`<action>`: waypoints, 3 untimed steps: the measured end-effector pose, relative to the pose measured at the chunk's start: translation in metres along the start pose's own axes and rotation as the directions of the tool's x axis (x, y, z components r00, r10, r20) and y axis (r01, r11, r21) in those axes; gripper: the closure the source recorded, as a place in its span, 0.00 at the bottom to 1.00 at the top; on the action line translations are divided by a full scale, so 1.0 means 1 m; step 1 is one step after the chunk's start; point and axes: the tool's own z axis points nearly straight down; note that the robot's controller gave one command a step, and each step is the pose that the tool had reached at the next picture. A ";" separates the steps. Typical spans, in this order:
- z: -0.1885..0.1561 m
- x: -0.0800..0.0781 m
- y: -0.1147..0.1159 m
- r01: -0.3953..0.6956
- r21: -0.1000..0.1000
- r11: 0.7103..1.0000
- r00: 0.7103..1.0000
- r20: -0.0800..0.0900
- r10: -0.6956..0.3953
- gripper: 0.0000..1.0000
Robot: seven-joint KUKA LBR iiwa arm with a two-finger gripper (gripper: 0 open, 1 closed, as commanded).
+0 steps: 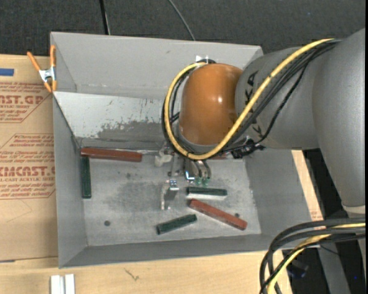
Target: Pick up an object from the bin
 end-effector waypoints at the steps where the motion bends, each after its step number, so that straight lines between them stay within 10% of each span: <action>1: -0.005 -0.002 -0.001 -0.001 -0.001 1.000 1.000 0.008 0.001 0.00; 3: 0.054 0.037 -0.088 0.170 0.001 0.986 0.986 0.002 -0.170 0.00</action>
Offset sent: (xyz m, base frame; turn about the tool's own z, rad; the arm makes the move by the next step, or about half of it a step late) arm -0.0497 -0.0990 -0.0814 -0.0898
